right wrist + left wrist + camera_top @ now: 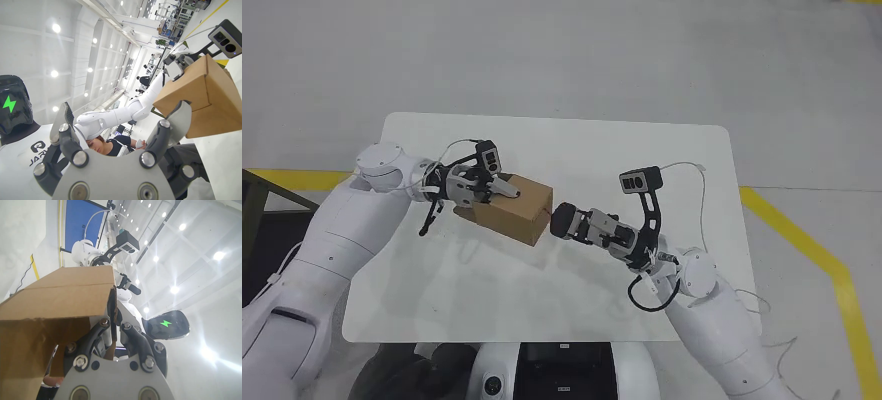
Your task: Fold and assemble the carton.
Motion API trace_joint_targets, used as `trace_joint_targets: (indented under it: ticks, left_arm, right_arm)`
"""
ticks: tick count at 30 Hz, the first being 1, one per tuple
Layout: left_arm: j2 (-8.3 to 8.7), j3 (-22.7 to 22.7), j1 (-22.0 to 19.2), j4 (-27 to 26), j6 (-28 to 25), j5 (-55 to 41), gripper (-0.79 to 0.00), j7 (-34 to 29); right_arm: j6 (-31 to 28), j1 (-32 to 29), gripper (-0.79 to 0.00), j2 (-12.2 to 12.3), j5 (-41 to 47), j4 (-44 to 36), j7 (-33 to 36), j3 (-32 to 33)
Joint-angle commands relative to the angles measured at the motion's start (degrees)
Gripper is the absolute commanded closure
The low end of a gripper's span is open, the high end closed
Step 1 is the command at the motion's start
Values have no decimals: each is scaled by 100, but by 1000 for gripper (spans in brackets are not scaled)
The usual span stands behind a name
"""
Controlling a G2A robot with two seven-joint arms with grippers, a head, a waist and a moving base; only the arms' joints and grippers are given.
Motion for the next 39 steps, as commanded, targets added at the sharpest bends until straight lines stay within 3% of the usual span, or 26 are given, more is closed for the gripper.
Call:
trace_joint_targets:
  ticks: [1,7,12,23,29,39]
  left_arm:
    - [15,-21,-39,21,-44,196,0,0]
    - [80,-143,-63,-234,-156,1091,0,468]
    - [188,-218,26,-928,31,2293,0,1154]
    - [281,76,231,-2560,1709,4555,0,2526]
    - [240,481,101,-2885,2554,5467,0,2529]
    - [-31,1449,-397,-2944,3182,6577,0,2534]
  right_arm:
    - [22,-64,-785,20,-14,-47,-2,89]
    - [108,-150,-785,73,-369,-69,-74,286]
    - [137,-128,-785,108,-845,14,-131,382]
    - [292,-135,-785,191,-1685,79,-263,593]
    - [222,-145,-785,273,-2228,149,-173,849]
    - [150,-406,-785,362,-2683,71,-457,1131]
